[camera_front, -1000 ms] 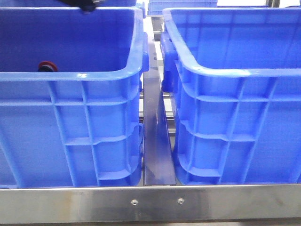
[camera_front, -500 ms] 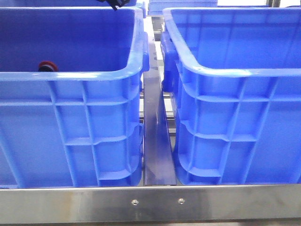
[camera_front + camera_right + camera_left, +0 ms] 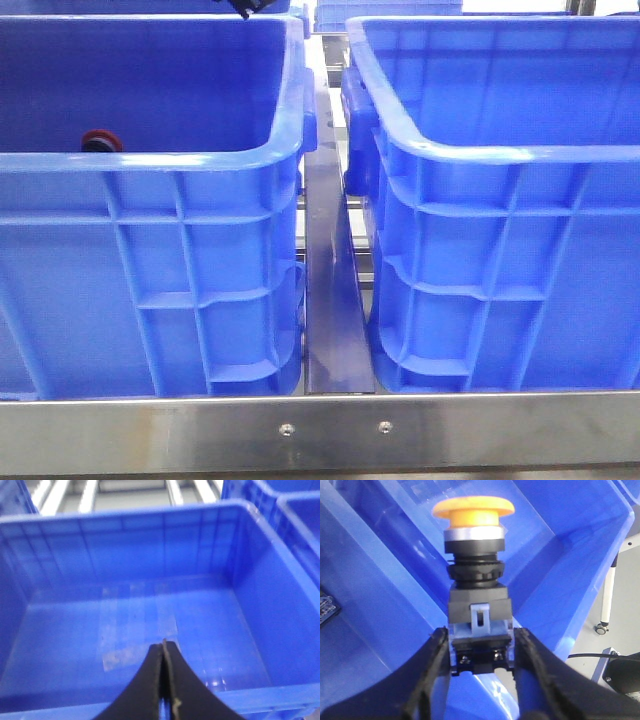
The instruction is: Pick red and yellow buttons and place in box
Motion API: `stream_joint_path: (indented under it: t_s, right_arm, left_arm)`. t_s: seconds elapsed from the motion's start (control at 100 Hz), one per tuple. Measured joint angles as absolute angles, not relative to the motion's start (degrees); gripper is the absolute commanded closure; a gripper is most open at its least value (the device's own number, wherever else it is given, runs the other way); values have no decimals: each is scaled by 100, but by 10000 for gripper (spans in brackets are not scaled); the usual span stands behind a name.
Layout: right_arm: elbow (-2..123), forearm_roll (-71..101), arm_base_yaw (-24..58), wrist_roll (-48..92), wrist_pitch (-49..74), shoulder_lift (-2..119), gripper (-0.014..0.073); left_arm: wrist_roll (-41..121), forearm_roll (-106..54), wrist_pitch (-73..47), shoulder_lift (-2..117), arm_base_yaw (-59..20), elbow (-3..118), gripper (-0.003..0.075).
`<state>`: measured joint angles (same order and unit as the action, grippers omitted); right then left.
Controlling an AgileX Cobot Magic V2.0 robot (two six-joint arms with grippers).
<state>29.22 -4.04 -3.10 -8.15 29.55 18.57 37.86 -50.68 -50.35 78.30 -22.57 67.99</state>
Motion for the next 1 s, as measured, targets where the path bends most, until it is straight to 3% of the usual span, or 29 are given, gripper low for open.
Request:
stream_joint_path:
  t_s: [0.11,0.18,0.25,0.35,0.45,0.71,1.0]
  right_arm:
    - [3378,-404,-310,-791,3119,2629,640]
    - [3635,-404,-310,-780,3160,3110,575]
    - [3872,-316,-310,-780,3229,3585,438]
    - [4133,-34,-310,-780,3346,4173,166]
    - [4352,336,-310,-780,3532,4617,9]
    - [4760,2281,-200,-266,3704,5038,1]
    - [4783,5768,298,1660,3419,5230,1]
  left_arm:
    - [3786,-5068,-5035,7830,-2257,6799,552]
    - [3786,-5068,-5035,7830,-2257,6799,552]
    - [3786,-5068,-5035,7830,-2257,6799,552]
    - [3786,-5068,-5033,7830,-2257,6799,552]
    - [3786,-5068,-5022,7830,-2257,6799,552]
    - [3786,-5072,-5020,7830,-2257,6799,552]
    - [3796,-5081,-5010,7830,-2257,6799,552]
